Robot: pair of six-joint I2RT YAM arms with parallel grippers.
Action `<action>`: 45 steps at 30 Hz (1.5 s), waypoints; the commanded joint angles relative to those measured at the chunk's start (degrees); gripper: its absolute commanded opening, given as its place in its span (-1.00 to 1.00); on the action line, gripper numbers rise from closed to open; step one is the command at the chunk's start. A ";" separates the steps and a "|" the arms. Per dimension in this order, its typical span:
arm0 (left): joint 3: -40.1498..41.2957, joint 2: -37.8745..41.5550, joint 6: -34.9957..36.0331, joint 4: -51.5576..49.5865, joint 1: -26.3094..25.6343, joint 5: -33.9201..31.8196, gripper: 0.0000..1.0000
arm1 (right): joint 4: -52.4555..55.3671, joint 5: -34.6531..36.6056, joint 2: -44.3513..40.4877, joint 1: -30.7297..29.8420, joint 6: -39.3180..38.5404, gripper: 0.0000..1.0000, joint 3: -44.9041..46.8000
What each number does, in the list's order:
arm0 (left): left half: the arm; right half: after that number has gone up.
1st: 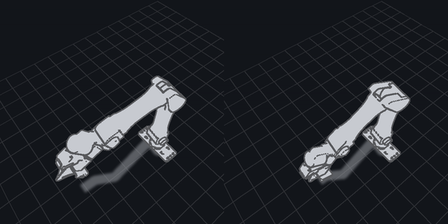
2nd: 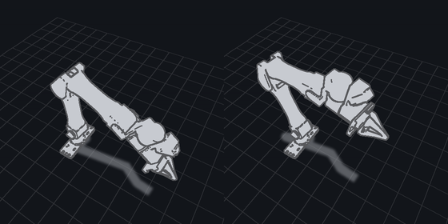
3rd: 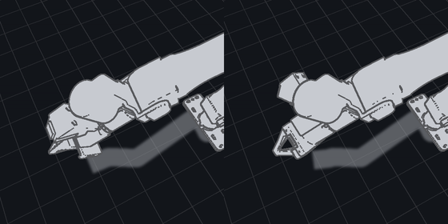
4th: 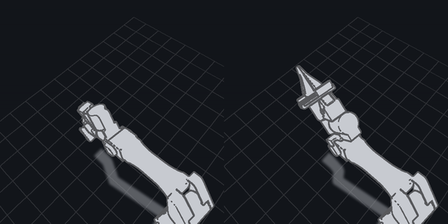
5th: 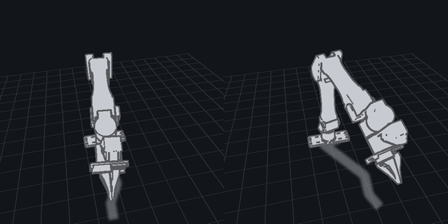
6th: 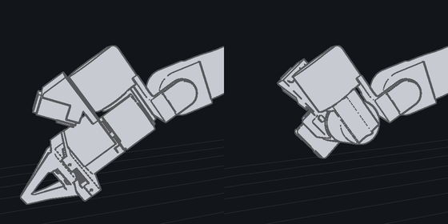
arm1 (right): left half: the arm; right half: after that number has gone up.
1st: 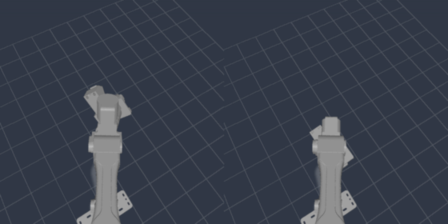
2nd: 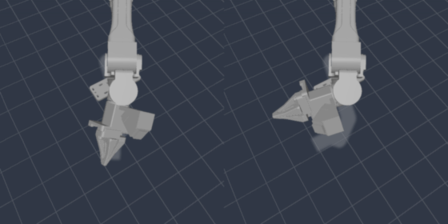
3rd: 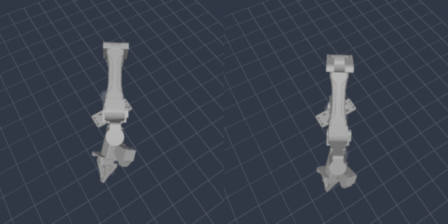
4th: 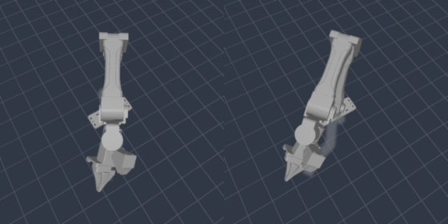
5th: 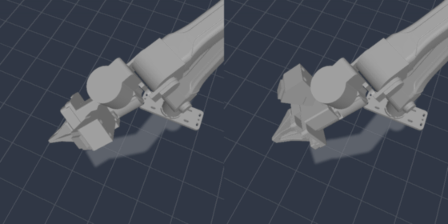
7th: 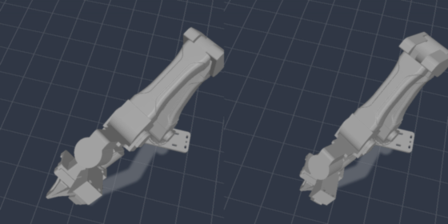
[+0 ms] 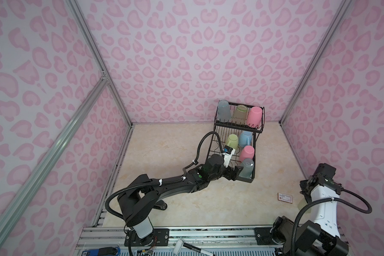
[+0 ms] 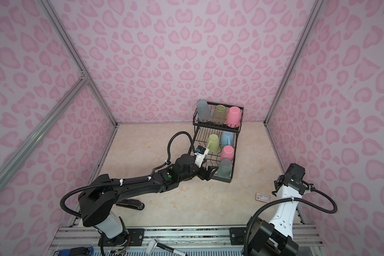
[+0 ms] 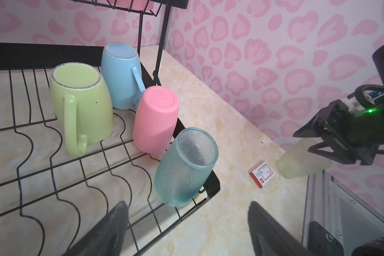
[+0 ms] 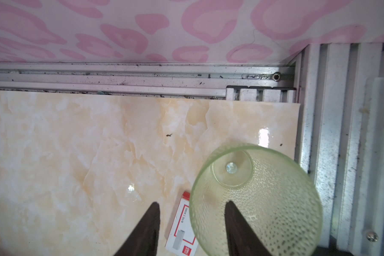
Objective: Load cups into a dish rack
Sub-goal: Pick up the cup from the bottom-right of the table.
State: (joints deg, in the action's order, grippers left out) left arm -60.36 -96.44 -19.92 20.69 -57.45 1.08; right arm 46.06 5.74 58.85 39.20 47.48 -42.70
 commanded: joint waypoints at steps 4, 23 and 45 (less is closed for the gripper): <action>-0.64 -0.58 0.06 0.31 -0.01 0.76 0.72 | -2.41 -0.50 1.61 1.79 0.52 -0.24 0.73; -1.70 -1.30 -0.13 -0.82 -0.13 0.95 0.71 | -4.05 -0.99 1.51 3.95 -0.46 -0.75 1.79; -3.63 0.90 -1.56 -5.58 -0.07 -0.98 0.71 | -5.20 -2.82 -4.88 -0.57 -1.18 -1.00 2.46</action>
State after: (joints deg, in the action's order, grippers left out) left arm -63.18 -96.90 -21.02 16.05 -57.65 1.04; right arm 41.47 1.93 54.94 39.77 45.91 -40.36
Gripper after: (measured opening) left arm 0.857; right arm 0.050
